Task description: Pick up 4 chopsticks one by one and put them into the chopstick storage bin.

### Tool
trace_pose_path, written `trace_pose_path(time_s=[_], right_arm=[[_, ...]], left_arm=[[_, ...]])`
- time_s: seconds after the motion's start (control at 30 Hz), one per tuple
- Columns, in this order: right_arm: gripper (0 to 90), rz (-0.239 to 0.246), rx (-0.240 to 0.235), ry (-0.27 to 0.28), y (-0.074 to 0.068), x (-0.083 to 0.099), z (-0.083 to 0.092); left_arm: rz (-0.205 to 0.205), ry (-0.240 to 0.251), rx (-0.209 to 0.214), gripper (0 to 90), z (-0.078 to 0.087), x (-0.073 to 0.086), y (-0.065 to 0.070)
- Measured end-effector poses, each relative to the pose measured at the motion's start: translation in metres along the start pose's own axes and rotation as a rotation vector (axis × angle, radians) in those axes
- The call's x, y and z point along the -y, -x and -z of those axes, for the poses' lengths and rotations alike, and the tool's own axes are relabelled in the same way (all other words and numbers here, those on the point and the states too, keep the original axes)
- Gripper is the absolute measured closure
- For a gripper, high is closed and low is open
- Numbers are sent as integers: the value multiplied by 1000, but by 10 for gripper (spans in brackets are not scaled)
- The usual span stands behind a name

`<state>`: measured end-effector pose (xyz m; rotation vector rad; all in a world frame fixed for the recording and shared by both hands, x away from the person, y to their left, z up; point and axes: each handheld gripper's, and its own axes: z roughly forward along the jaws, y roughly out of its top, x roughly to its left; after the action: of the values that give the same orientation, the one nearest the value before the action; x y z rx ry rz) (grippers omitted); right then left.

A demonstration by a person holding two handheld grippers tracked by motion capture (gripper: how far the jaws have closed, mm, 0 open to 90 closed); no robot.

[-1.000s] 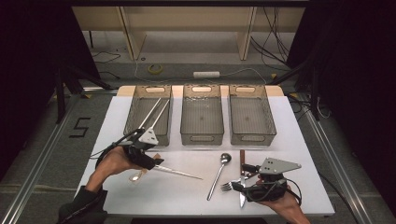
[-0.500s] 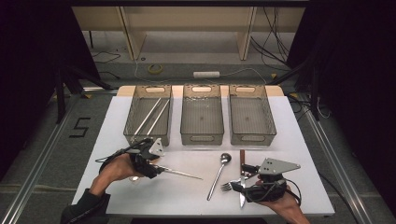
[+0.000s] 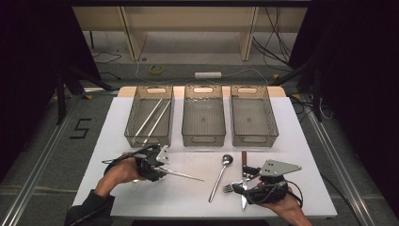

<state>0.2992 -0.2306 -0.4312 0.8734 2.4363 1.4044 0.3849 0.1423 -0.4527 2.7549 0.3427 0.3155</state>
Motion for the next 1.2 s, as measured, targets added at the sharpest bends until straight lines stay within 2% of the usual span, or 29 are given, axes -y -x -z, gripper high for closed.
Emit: trace_pose_path(time_s=[0.07, 0.13, 0.23, 0.3, 0.37, 0.4, 0.67, 0.9, 1.07, 1.2], right_arm=[[259, 0, -1, 0, 0, 0, 0], [259, -1, -2, 0, 0, 0, 0], [259, -1, -4, -1, 0, 0, -1], [260, 1, -4, -3, 0, 0, -1], [260, 2, -6, -3, 0, 0, -1], [259, 3, -6, -3, 0, 0, -1], [262, 3, -6, -3, 0, 0, -1], [262, 4, -6, -9, 0, 0, -2], [263, 4, -6, -9, 0, 0, -2], [263, 3, -7, -9, 0, 0, -2]], left_arm=[[6, -7, 3, 566, -3, 0, -1], [-6, -19, 9, 595, -4, 0, -3], [9, -16, 10, 618, -7, -1, -5], [-3, -25, 14, 628, -7, -2, -6], [-5, -35, 22, 648, -8, -2, -7], [6, -26, 22, 657, -9, -2, -7], [-6, -64, 38, 701, -13, -2, -11], [1, -60, 52, 709, -14, -1, -13], [24, -47, 60, 707, -15, 0, -15], [11, -50, 67, 721, -15, 0, -15]])
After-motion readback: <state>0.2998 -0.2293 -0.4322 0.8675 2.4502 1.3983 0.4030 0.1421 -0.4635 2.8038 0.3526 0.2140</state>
